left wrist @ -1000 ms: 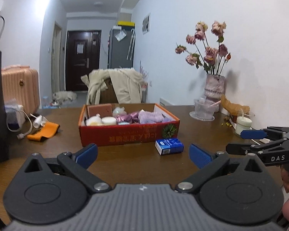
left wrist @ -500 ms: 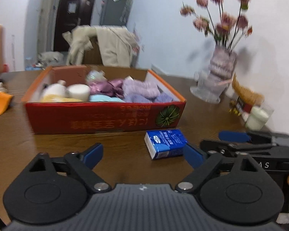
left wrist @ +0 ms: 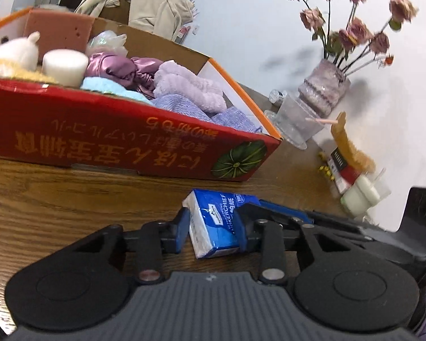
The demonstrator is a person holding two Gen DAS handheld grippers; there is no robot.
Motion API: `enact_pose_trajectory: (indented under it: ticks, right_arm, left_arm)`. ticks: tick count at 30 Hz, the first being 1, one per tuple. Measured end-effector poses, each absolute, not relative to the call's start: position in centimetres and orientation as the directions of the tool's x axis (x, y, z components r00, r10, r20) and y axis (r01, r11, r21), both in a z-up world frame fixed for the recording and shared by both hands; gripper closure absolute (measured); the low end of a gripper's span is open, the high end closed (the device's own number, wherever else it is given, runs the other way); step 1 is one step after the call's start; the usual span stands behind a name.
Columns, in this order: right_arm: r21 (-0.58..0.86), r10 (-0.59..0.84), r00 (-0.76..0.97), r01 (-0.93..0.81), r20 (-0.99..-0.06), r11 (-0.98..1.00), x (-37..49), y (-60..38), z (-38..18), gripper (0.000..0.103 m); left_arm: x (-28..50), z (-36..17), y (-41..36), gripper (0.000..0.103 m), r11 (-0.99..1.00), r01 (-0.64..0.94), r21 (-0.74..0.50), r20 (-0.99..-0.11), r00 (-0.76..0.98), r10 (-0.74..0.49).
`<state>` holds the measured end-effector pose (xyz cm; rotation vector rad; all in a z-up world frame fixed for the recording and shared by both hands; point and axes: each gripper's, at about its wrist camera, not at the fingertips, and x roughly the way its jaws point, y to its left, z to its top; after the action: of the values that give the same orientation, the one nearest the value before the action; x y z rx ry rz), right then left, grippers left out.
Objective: Organize soft objects
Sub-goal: 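Close both grippers together on the blue tissue pack and lift it, then carry the blue tissue pack into the box and open both grippers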
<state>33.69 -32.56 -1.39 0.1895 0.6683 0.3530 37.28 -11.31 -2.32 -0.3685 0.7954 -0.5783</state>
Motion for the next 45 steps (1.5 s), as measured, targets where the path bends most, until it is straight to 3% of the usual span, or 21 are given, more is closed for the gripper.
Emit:
enact_pose_trajectory:
  ticks: [2,4,5,6,11,19,30,38,45]
  right_arm:
    - [0.302,0.386,0.725,-0.252,-0.571,0.919,33.9,-32.8,-1.5,0.074]
    - [0.310,0.375,0.728,-0.230,-0.575,0.922,34.0,-33.1,-1.7,0.064]
    - [0.308,0.372,0.728,-0.229,-0.576,0.924,33.9,-33.2,-1.6,0.064]
    - [0.321,0.385,0.724,-0.234,-0.573,0.918,33.9,-33.3,-1.6,0.070]
    - [0.320,0.372,0.729,-0.219,-0.575,0.922,32.9,-32.8,-0.4,0.082]
    - [0.267,0.358,0.802,-0.255,-0.479,0.929,21.9,-28.6,4.2,0.083]
    - [0.196,0.382,0.824,-0.329,-0.419,0.924,16.9,-22.4,7.9,0.083]
    - [0.174,0.354,0.852,-0.310,-0.385,0.935,20.9,-21.8,10.5,0.083]
    - [0.202,0.372,0.811,-0.313,-0.451,0.928,34.7,-21.2,11.5,0.083]
  left_arm:
    - [37.4,-2.4,-11.3,0.071,0.782,0.344,-0.519,-0.554,0.561,-0.615]
    - [37.3,-2.4,-11.5,0.071,0.785,0.358,-0.505,-0.546,0.572,-0.612]
    - [37.4,-2.5,-11.5,0.071,0.783,0.360,-0.507,-0.543,0.573,-0.614]
    - [37.4,-2.4,-11.5,0.072,0.782,0.360,-0.509,-0.542,0.572,-0.616]
    - [35.7,-1.1,-11.3,0.082,0.809,0.326,-0.489,-0.552,0.602,-0.577]
    - [23.7,3.1,-7.8,0.082,0.826,0.346,-0.446,-0.453,0.708,-0.541]
    - [18.2,6.1,-1.9,0.082,0.830,0.345,-0.439,-0.363,0.777,-0.515]
    - [23.6,9.3,-1.8,0.081,0.837,0.386,-0.388,-0.337,0.786,-0.519]
    - [36.5,10.2,-1.0,0.081,0.865,0.329,-0.379,-0.441,0.758,-0.481]
